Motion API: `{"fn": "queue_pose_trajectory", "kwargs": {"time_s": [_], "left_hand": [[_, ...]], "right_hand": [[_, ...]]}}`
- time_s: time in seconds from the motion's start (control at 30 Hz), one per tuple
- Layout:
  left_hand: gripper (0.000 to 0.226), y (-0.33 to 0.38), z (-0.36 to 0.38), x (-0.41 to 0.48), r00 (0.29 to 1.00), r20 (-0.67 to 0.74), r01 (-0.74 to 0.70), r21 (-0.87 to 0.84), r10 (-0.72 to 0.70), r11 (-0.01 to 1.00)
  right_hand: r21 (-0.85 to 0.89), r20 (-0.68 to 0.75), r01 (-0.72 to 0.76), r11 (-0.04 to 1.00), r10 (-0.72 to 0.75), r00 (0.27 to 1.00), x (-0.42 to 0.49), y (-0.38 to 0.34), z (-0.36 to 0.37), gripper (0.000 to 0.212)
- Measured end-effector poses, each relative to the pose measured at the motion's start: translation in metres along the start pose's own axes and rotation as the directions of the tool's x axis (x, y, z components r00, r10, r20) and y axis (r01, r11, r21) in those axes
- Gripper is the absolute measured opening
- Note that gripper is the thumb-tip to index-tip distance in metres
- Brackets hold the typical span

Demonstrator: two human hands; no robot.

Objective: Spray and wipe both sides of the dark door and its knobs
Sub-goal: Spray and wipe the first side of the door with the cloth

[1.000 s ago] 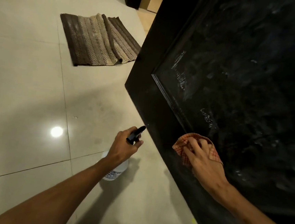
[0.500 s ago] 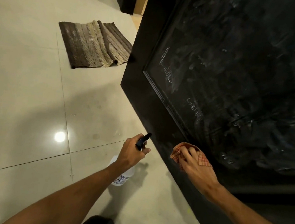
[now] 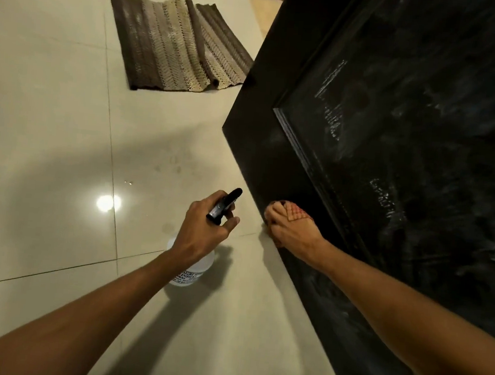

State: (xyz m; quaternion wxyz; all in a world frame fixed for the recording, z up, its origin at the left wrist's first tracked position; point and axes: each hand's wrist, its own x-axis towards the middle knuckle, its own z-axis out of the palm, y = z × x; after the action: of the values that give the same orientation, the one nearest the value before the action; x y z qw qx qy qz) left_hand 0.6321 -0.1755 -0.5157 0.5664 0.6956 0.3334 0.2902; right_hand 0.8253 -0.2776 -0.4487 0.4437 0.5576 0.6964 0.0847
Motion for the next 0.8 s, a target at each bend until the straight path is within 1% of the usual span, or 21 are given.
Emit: {"fn": "queue_pose_trajectory", "kwargs": {"time_s": [0.03, 0.1, 0.13, 0.17, 0.2, 0.23, 0.27, 0.3, 0.33, 0.37, 0.4, 0.43, 0.47, 0.5, 0.53, 0.57, 0.63, 0.67, 0.7, 0.77, 0.8], "left_hand": [[0.020, 0.000, -0.004, 0.004, 1.000, -0.004, -0.012, -0.005, 0.012, 1.000], [0.020, -0.010, -0.008, 0.010, 1.000, -0.001, -0.013, -0.012, 0.013, 1.000], [0.020, -0.014, -0.009, 0.011, 1.000, -0.003, -0.011, -0.014, 0.011, 1.000], [0.020, -0.016, -0.009, 0.009, 1.000, -0.001, -0.003, -0.016, 0.003, 1.000], [0.020, -0.020, -0.009, 0.004, 1.000, 0.001, 0.008, -0.015, -0.008, 1.000], [0.020, -0.019, -0.010, 0.002, 1.000, 0.003, 0.014, -0.019, -0.014, 1.000], [0.020, -0.018, -0.012, 0.000, 1.000, 0.009, 0.020, -0.022, -0.020, 1.000], [0.020, -0.018, -0.015, -0.002, 1.000, 0.010, 0.025, -0.027, -0.024, 0.999], [0.019, -0.016, -0.017, -0.002, 1.000, 0.009, 0.025, -0.031, -0.024, 0.999], [0.019, -0.016, -0.021, -0.002, 1.000, 0.007, 0.027, -0.030, -0.027, 0.999], [0.019, -0.015, -0.026, -0.001, 1.000, 0.007, 0.026, -0.026, -0.026, 0.999], [0.019, -0.016, -0.027, -0.002, 1.000, 0.015, 0.023, -0.024, -0.023, 0.999], [0.019, -0.017, -0.028, -0.003, 1.000, 0.018, 0.019, -0.017, -0.018, 1.000], [0.019, -0.017, -0.025, -0.006, 1.000, 0.026, 0.016, -0.013, -0.015, 1.000], [0.018, -0.017, -0.021, -0.010, 0.999, 0.031, 0.021, -0.010, -0.021, 1.000], [0.018, -0.014, -0.016, -0.017, 0.999, 0.038, 0.023, -0.012, -0.022, 1.000], [0.018, 0.002, -0.008, -0.030, 0.998, 0.061, 0.015, -0.014, -0.014, 1.000], [0.019, 0.009, -0.007, -0.031, 0.998, 0.066, 0.005, -0.020, -0.003, 1.000], [0.019, 0.015, -0.008, -0.029, 0.998, 0.066, -0.014, -0.029, 0.016, 0.999], [0.019, 0.030, -0.010, -0.026, 0.996, 0.056, -0.068, -0.028, 0.069, 0.997], [0.020, 0.034, -0.010, -0.025, 0.994, 0.061, -0.089, -0.023, 0.090, 0.996]], "right_hand": [[-0.009, -0.064, -0.050, 0.999, 0.049, 0.997, 0.015, 0.011, -0.004, 0.041], [-0.013, -0.190, -0.206, 0.979, 0.200, 0.961, 0.060, 0.028, -0.008, 0.042], [-0.028, -0.195, -0.219, 0.975, 0.210, 0.958, 0.076, 0.030, -0.012, 0.039], [-0.051, -0.180, -0.195, 0.979, 0.183, 0.966, 0.081, 0.026, -0.010, 0.038], [-0.070, -0.136, -0.162, 0.984, 0.152, 0.979, 0.082, 0.012, 0.002, 0.038], [-0.060, -0.103, -0.100, 0.993, 0.093, 0.990, 0.073, -0.003, 0.015, 0.039], [-0.062, -0.027, -0.028, 0.998, 0.027, 0.999, 0.058, -0.020, 0.032, 0.039], [-0.067, 0.072, 0.060, 0.996, -0.055, 0.996, 0.040, -0.034, 0.046, 0.039], [-0.059, 0.125, 0.125, 0.990, -0.117, 0.985, 0.022, -0.039, 0.055, 0.039], [-0.071, 0.122, 0.149, 0.986, -0.140, 0.983, 0.012, -0.035, 0.055, 0.037], [-0.067, 0.102, 0.119, 0.991, -0.111, 0.989, 0.012, -0.024, 0.049, 0.036], [-0.050, 0.028, 0.041, 0.998, -0.039, 0.999, 0.014, -0.014, 0.041, 0.034], [-0.037, -0.046, -0.066, 0.997, 0.064, 0.997, 0.019, -0.002, 0.030, 0.034], [-0.013, -0.095, -0.168, 0.986, 0.166, 0.982, 0.016, 0.005, 0.020, 0.035], [0.008, -0.104, -0.207, 0.978, 0.207, 0.973, 0.011, 0.004, 0.017, 0.037], [0.029, -0.109, -0.190, 0.981, 0.192, 0.975, -0.003, -0.006, 0.022, 0.038], [0.045, -0.119, -0.044, 0.998, 0.049, 0.992, -0.053, -0.036, 0.046, 0.032], [0.051, -0.120, -0.001, 0.999, 0.007, 0.993, -0.077, -0.043, 0.053, 0.031], [0.064, -0.128, -0.010, 0.998, 0.018, 0.992, -0.093, -0.041, 0.056, 0.030], [0.128, -0.170, -0.146, 0.981, 0.166, 0.971, -0.109, -0.020, 0.044, 0.032], [0.152, -0.157, -0.214, 0.965, 0.238, 0.959, -0.113, -0.011, 0.036, 0.036]]}}
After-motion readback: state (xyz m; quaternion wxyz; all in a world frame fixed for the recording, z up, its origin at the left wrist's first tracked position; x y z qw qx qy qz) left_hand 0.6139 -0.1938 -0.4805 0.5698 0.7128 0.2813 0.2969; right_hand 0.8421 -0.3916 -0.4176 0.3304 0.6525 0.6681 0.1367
